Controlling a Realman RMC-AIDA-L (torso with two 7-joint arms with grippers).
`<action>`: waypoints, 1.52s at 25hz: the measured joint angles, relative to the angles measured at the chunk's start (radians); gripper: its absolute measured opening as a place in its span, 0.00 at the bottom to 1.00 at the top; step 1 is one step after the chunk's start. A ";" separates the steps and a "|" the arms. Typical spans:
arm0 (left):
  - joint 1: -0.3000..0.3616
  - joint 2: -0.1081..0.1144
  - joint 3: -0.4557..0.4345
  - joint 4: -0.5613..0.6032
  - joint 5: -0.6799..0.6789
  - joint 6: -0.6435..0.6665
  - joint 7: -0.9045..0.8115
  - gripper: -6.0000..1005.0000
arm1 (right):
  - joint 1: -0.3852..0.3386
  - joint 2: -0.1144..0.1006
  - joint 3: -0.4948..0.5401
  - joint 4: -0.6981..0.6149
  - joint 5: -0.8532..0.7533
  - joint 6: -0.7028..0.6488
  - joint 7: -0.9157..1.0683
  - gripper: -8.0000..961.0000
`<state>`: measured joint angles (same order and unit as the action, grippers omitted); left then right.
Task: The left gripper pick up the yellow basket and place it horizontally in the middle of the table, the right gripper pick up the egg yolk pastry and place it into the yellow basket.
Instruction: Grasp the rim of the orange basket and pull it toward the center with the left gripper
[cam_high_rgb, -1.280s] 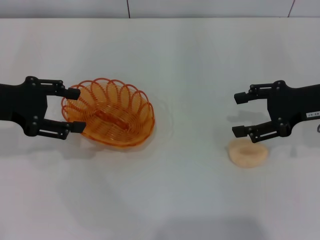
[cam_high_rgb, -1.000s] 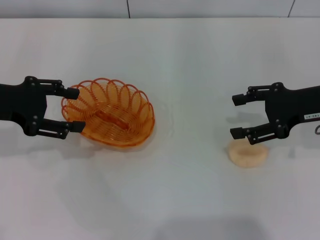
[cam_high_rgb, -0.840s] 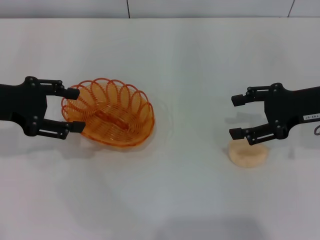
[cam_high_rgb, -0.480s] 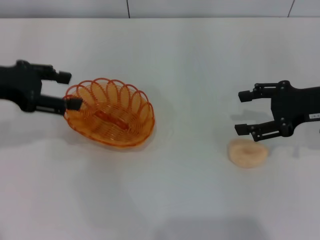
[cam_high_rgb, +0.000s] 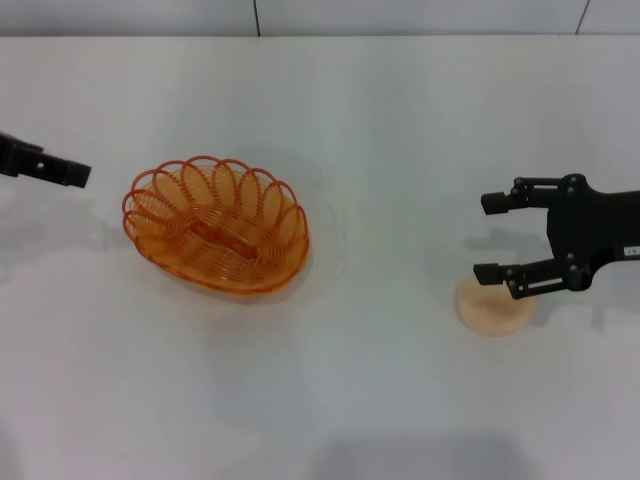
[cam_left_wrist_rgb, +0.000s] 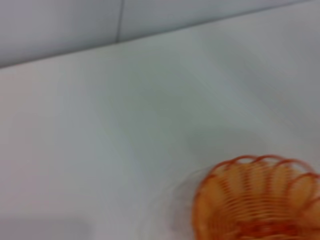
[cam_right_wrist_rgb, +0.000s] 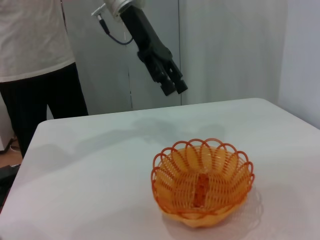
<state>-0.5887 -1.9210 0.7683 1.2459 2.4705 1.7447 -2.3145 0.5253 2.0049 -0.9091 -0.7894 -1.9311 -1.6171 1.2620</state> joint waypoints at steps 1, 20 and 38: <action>-0.011 -0.003 0.000 -0.003 0.035 -0.009 -0.008 0.79 | -0.002 0.001 -0.001 0.000 0.000 -0.001 -0.003 0.88; -0.132 -0.080 0.073 -0.328 0.182 -0.349 0.014 0.79 | -0.015 0.007 -0.008 0.004 0.014 -0.047 -0.038 0.88; -0.128 -0.105 0.070 -0.406 0.187 -0.429 0.051 0.63 | -0.026 0.008 -0.002 0.007 0.017 -0.049 -0.041 0.88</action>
<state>-0.7167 -2.0255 0.8386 0.8402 2.6575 1.3153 -2.2632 0.4990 2.0125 -0.9111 -0.7826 -1.9143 -1.6657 1.2209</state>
